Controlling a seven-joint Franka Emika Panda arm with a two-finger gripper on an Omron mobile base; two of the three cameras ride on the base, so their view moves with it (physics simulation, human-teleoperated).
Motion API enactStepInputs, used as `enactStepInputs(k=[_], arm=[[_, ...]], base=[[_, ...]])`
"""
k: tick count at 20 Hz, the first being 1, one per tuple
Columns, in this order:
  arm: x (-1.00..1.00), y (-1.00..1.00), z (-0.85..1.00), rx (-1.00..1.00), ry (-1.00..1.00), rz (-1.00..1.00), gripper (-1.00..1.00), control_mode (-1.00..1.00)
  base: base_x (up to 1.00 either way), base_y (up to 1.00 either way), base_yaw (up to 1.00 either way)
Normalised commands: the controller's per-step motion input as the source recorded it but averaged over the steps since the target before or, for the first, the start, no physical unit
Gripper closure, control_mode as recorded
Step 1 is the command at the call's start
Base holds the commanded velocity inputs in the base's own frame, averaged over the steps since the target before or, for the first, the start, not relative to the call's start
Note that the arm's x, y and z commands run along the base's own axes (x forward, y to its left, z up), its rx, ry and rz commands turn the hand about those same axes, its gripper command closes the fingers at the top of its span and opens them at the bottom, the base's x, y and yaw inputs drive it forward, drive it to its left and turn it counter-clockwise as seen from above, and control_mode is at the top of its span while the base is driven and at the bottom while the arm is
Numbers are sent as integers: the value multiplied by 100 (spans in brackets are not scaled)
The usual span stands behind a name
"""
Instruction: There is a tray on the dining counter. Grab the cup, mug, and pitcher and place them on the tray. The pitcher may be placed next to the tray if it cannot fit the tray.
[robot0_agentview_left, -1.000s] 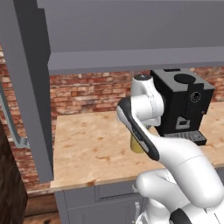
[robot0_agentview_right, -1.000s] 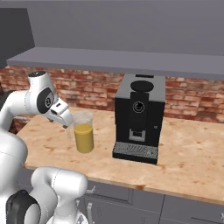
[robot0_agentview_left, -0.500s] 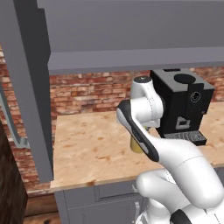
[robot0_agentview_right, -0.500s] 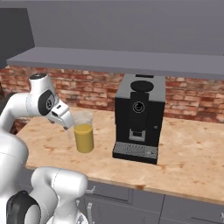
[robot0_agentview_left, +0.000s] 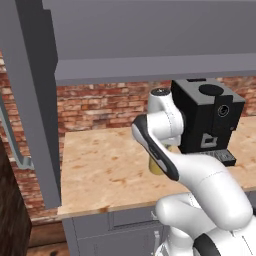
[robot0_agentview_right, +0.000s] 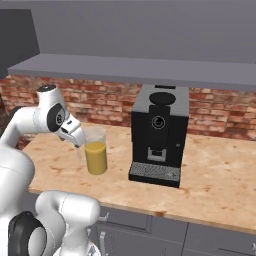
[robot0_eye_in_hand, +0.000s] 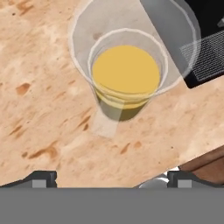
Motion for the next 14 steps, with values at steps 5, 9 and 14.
enactStepInputs(k=[5,9,14], arm=[[22,0,-23,0,-4,-1,-100,-100],[15,0,-17,3,-8,-1,-100,-100],[9,0,-10,6,-8,-1,-100,-100]], base=[[0,0,0],[0,0,0],[0,0,0]])
